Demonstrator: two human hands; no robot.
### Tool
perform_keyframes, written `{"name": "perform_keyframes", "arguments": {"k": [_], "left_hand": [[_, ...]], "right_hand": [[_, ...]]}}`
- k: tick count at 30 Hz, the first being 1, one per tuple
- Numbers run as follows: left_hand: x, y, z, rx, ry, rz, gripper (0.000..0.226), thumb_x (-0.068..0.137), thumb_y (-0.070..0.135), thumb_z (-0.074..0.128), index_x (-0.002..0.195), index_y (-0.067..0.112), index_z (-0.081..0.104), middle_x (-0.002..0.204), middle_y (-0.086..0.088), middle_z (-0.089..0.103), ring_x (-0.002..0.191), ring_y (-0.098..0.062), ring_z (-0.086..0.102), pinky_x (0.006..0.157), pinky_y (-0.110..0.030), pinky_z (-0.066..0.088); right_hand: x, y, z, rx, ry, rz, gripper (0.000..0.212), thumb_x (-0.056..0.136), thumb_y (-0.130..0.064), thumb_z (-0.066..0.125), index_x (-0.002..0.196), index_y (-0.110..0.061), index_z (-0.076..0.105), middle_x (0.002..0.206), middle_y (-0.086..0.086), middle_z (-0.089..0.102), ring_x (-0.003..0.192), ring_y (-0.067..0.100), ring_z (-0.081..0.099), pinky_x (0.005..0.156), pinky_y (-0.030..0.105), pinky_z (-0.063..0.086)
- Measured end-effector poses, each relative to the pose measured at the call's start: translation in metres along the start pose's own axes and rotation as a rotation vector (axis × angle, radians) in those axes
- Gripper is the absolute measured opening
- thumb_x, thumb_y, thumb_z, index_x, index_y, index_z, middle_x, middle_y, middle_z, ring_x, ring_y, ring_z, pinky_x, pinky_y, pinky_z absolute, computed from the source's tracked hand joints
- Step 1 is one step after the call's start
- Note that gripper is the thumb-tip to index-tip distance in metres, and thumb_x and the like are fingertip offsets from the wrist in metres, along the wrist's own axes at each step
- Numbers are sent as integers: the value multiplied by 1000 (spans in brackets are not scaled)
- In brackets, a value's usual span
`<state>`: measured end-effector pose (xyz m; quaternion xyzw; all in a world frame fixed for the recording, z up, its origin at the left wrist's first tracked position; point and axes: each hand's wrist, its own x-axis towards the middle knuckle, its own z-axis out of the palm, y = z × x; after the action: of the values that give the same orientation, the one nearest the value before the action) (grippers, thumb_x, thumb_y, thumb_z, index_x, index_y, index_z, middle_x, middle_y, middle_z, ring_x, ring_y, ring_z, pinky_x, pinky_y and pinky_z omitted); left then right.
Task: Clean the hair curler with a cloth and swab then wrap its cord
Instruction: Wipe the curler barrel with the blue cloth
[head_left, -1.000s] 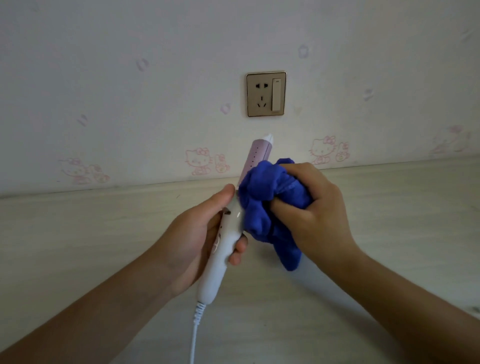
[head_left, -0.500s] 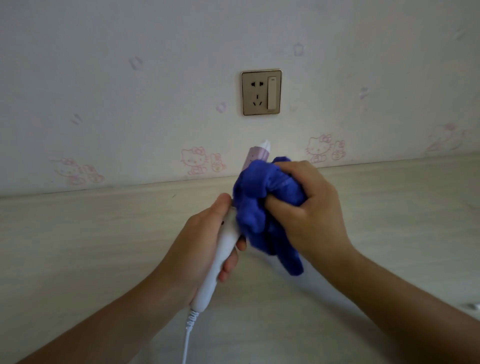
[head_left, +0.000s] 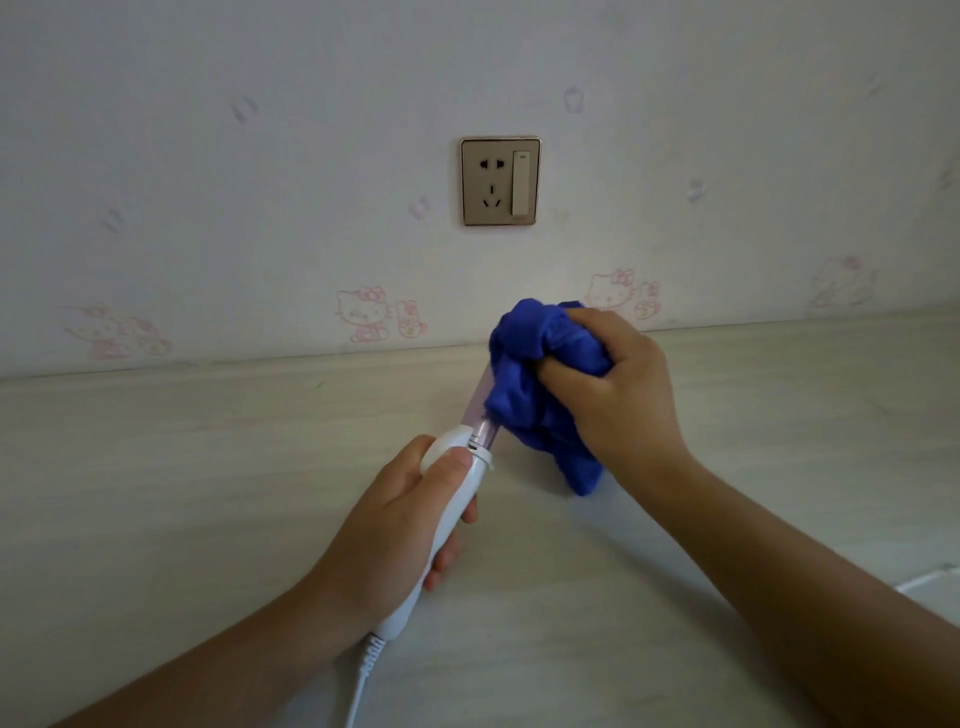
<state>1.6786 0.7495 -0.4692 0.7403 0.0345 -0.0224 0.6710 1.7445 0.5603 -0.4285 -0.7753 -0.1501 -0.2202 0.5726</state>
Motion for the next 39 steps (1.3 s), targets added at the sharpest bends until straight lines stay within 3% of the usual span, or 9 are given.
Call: {"name": "perform_keyframes", "arguments": {"k": [3, 5, 8, 12, 19, 21, 25, 31, 39], "left_hand": [[0, -8, -9, -93, -9, -62, 44, 97, 47, 54, 90, 4, 56, 46, -4, 54, 30, -17, 42, 35, -22, 35], [1, -5, -11, -94, 21, -15, 36, 97, 43, 54, 84, 9, 54, 45, -3, 51, 29, -16, 43, 34, -21, 35], [-4, -3, -8, -196, -78, 0, 33, 94, 41, 62, 78, 12, 62, 58, -13, 54, 31, -16, 39, 33, -20, 34], [-11, -7, -1, -170, -213, 101, 30, 93, 43, 55, 105, 18, 66, 76, -10, 62, 39, -15, 40, 37, -20, 35], [-2, 10, -18, -492, -302, -216, 56, 93, 55, 45, 80, 1, 56, 49, -7, 51, 28, -11, 38, 28, -17, 33], [-3, 17, -19, -549, -452, -241, 60, 97, 54, 42, 76, 3, 64, 52, -5, 50, 31, -8, 40, 30, -18, 35], [-3, 23, -15, -702, -691, -270, 51, 101, 48, 46, 107, 2, 68, 63, -4, 49, 36, -7, 43, 32, -19, 37], [0, 22, -30, -827, -694, -312, 49, 94, 49, 50, 81, 7, 70, 59, -3, 49, 38, -9, 24, 30, -20, 36], [-4, 18, -19, -899, -806, -356, 47, 104, 44, 44, 115, 0, 58, 64, -6, 48, 40, -10, 31, 35, -22, 34]], "right_hand": [[-18, -3, 15, -41, -238, -98, 31, 75, -23, 74, 96, -46, 71, 97, -14, 70, 93, 2, 65, 82, 17, 50], [-26, -3, 20, -46, -316, -149, 37, 72, -24, 74, 104, -43, 72, 97, -12, 69, 92, 3, 65, 82, 16, 50], [-15, 2, 10, -78, -165, -132, 33, 77, -23, 73, 97, -49, 69, 97, -14, 70, 92, 2, 66, 80, 13, 50], [2, 5, -14, -11, 55, -6, 34, 85, -18, 71, 96, -49, 68, 98, -21, 72, 92, -3, 68, 76, 12, 52], [-23, -7, 16, -34, -281, -223, 36, 74, -17, 72, 106, -33, 73, 98, -8, 69, 92, 7, 65, 85, 18, 48], [-16, -7, 6, -31, -170, -213, 34, 76, -15, 71, 106, -32, 71, 98, -7, 69, 91, 7, 65, 85, 21, 50], [-5, -5, -12, 73, 80, -89, 38, 83, -8, 69, 103, -40, 69, 102, -9, 72, 94, 5, 68, 83, 21, 55], [-25, -15, 15, 47, -197, -219, 38, 77, -13, 69, 102, -41, 67, 98, -8, 69, 92, 13, 67, 85, 30, 54], [-8, -4, -5, 54, 96, -80, 32, 83, -14, 67, 104, -38, 68, 102, -7, 72, 94, 7, 68, 83, 28, 57]]}}
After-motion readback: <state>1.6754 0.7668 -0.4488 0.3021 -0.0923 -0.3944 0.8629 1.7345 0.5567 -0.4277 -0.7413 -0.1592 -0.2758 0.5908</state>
